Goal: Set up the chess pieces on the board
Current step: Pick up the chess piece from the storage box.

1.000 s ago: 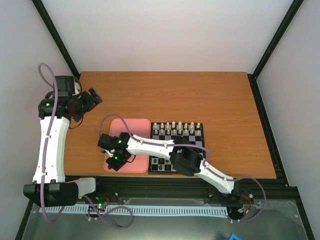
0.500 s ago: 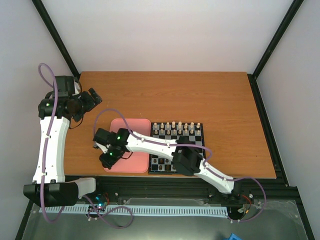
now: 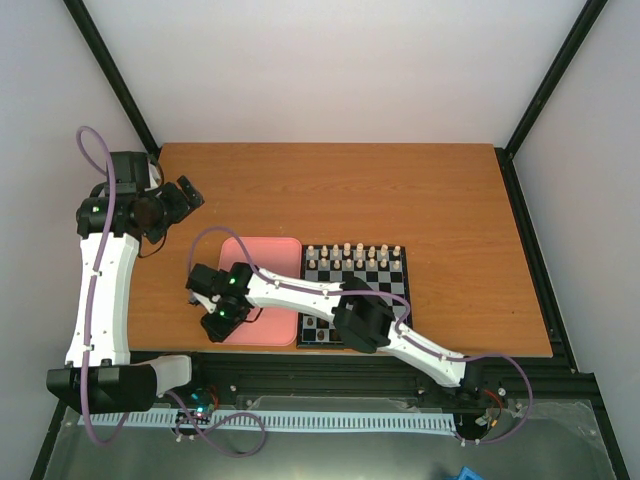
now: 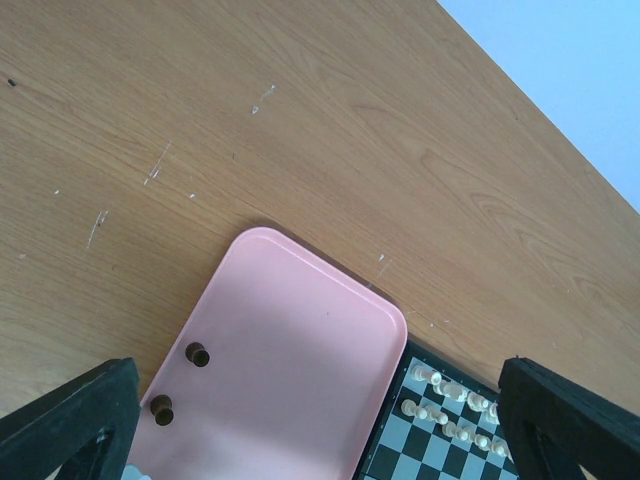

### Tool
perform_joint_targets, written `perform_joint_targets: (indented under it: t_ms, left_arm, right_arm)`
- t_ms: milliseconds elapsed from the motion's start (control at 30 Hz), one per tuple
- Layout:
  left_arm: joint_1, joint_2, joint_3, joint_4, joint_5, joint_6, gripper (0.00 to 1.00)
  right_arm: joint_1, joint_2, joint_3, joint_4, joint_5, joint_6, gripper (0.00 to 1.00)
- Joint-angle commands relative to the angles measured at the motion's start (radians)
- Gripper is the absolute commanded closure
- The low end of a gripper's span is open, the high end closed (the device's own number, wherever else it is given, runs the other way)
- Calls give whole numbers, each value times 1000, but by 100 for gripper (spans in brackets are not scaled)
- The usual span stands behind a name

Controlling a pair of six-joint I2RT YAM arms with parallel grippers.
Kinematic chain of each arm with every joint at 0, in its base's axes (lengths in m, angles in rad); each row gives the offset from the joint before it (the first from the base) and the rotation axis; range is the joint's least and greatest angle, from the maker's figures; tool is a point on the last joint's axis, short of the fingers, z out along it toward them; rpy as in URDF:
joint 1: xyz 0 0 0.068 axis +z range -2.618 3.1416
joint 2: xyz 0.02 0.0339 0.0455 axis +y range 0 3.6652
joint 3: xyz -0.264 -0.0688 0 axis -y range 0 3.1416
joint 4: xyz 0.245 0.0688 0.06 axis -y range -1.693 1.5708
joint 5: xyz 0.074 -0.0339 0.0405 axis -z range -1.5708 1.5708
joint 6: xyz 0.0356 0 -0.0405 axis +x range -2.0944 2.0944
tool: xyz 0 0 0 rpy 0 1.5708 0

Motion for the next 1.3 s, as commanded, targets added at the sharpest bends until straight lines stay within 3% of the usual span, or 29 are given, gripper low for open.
perform_joint_targets:
  t_ms: [0,367,900,1100,1267]
  left_arm:
    - [-3,-4,2,13,-8,4,0]
    - [-3,-4,-1,15,-8,3,0]
    - [-4,-4,-1,14,-8,5,0]
    - [-3,-6,6,9,-14,5,0]
    - [-3,-3,14,5,-13,6,0]
  right_arm:
    - [9,1,14,-21,1,1,60]
    - [7,12,17,-20,-6,0,71]
    - [5,-4,14,-55,40,-14,97]
    - [-22,-124,-35,-66,123,8,97]
    - [-70,-324,-215,-50,224,59,97]
